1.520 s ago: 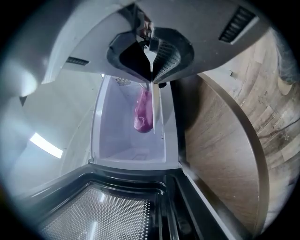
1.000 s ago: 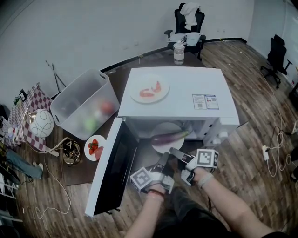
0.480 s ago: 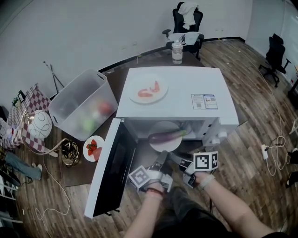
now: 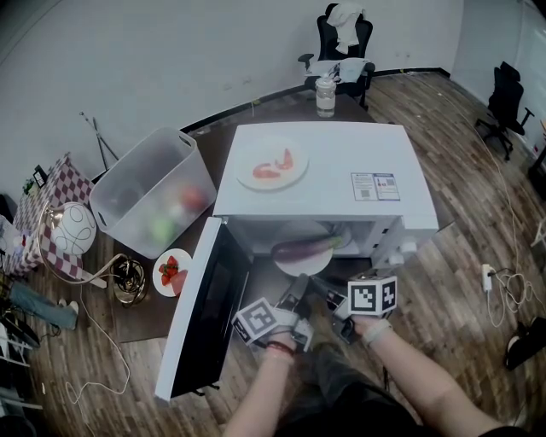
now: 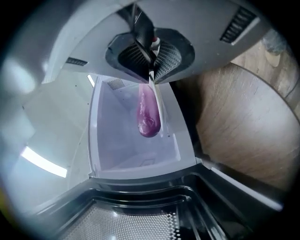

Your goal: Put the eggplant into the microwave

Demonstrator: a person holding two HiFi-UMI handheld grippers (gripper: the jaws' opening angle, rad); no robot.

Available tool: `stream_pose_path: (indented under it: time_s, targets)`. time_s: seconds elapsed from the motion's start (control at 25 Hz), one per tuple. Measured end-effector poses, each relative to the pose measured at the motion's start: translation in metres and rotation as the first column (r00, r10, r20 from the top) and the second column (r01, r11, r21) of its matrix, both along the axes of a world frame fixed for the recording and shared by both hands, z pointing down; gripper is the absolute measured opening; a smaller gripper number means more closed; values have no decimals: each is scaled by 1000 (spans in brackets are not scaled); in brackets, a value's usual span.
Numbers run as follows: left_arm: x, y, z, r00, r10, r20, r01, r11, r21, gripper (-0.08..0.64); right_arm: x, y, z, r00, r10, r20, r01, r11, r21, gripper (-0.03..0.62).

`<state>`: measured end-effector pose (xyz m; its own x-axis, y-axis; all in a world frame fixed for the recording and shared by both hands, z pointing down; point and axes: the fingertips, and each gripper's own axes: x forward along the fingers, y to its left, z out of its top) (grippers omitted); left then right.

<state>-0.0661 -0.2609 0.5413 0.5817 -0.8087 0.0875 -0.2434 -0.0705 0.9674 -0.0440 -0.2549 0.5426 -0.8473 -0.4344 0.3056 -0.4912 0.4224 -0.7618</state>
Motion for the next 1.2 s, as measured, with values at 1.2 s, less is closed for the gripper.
stream_pose_path:
  time_s: [1.2]
  targets:
    - [2,-1,1,622,85,778,-325,932,158,8,0,-25,-4,993,103,63,-100,994,-47,5]
